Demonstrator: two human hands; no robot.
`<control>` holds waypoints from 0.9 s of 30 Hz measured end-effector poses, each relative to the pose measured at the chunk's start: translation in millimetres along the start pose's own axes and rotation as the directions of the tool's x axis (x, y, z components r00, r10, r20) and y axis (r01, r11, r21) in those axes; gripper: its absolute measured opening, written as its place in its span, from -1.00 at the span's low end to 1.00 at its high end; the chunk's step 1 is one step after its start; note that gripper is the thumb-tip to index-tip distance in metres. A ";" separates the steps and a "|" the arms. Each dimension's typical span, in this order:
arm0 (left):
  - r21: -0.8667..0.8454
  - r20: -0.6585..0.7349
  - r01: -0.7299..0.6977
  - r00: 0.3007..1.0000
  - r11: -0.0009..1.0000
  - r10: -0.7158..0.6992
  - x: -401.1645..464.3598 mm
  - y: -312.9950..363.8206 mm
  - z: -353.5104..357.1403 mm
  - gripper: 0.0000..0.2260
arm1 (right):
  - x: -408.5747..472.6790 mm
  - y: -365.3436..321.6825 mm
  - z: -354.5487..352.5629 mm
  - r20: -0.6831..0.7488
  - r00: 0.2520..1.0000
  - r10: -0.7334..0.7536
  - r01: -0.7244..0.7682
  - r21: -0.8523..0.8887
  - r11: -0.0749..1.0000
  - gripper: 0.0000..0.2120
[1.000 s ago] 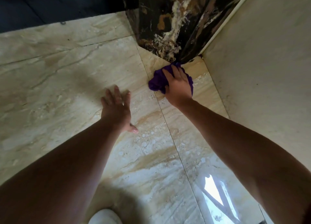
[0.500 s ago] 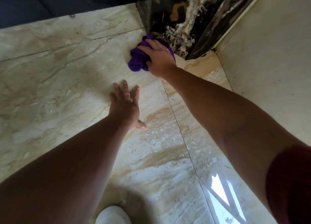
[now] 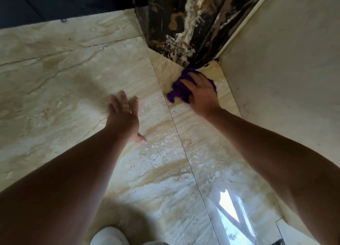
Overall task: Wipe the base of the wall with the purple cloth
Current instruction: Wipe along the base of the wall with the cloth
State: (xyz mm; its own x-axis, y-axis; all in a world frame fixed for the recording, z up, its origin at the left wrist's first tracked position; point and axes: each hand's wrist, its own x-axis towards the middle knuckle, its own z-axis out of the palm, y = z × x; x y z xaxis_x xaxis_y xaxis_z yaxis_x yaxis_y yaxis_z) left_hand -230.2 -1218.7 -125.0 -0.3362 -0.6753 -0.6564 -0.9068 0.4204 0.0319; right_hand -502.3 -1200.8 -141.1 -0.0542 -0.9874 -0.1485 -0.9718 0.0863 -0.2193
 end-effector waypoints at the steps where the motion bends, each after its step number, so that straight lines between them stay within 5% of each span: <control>1: -0.003 -0.001 0.002 1.000 1.000 -0.002 0.1 0.8 0.7 0.35 | 2.8 -9.9 2.1 0.021 0.998 -0.052 0.052 -0.002 0.999 -0.38; 7: -0.005 -0.022 -0.007 1.000 1.000 0.007 -0.2 -3.2 2.1 0.34 | 70.3 -54.7 -2.7 0.081 0.994 -0.074 0.073 0.024 0.997 -0.41; 15: -0.102 -0.276 -0.067 0.960 0.993 0.037 -5.2 -54.2 20.0 0.18 | 108.9 -94.1 -1.0 0.113 0.990 -0.083 0.088 -0.040 0.995 -0.36; 19: -0.204 -0.169 0.072 0.980 0.976 -0.107 2.5 -81.6 7.6 0.22 | 113.6 -105.7 1.4 0.103 0.993 -0.057 0.063 -0.066 0.996 -0.38; 27: -0.223 -0.036 0.158 0.985 0.962 -0.170 3.5 -72.3 -8.6 0.22 | 80.5 -66.5 -8.1 0.133 0.989 -0.068 0.075 -0.052 0.996 -0.39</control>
State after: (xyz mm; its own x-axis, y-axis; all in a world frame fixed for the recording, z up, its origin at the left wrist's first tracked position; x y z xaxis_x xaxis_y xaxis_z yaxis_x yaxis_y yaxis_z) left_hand -168.1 -1256.7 -123.2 -0.1864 -0.7581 -0.6249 -0.9820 0.1632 0.0950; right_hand -443.9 -1287.1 -130.7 0.0429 -0.9647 -0.2599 -0.9837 0.0046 -0.1798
